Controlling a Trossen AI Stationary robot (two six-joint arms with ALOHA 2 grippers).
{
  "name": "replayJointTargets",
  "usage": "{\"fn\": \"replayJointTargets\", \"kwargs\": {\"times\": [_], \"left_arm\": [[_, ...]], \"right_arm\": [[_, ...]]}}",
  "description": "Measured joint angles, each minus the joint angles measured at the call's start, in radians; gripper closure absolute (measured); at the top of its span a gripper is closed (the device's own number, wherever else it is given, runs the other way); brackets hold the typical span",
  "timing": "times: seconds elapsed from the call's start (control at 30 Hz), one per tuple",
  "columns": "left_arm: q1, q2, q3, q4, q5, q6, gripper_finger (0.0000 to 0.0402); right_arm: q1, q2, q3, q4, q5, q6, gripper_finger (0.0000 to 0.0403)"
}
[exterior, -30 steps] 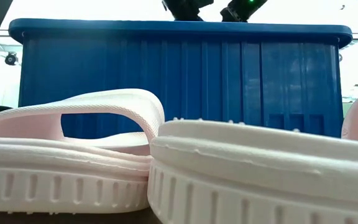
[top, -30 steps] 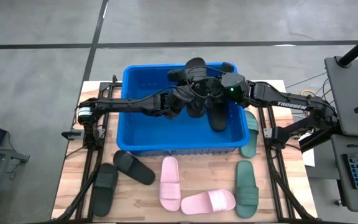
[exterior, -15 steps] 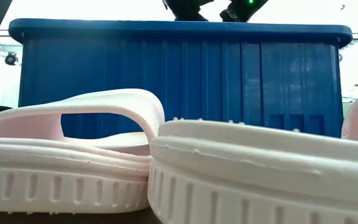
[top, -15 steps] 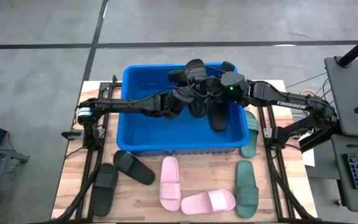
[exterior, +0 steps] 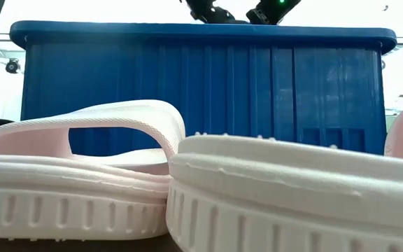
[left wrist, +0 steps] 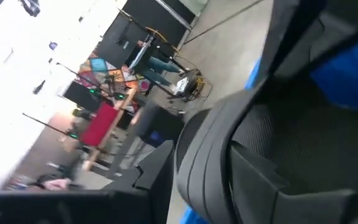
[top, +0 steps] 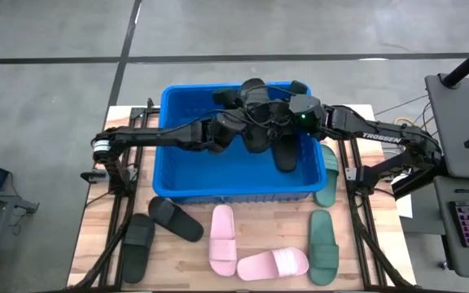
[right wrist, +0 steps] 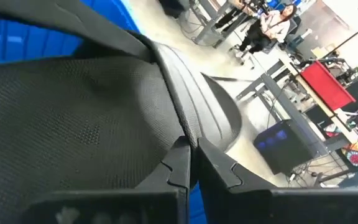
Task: Pick and place slides into bin
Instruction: Put the black slide into the blue bin
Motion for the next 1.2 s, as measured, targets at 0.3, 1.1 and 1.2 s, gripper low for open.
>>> {"fn": "replayJointTargets", "kwargs": {"times": [0.3, 1.1, 1.2], "left_arm": [[0.003, -0.169, -0.001, -0.223, 0.142, -0.232, 0.0273], [0.003, -0.494, -0.002, -0.402, 0.377, -0.469, 0.0273], [0.004, -0.499, -0.002, -0.423, 0.361, -0.468, 0.0273]], "right_arm": [[-0.005, -0.004, -0.002, -0.019, 0.028, 0.001, 0.0394], [0.011, 0.018, -0.144, -0.032, -0.086, 0.213, 0.0394], [0.013, 0.017, -0.178, -0.018, -0.082, 0.224, 0.0394]]}}
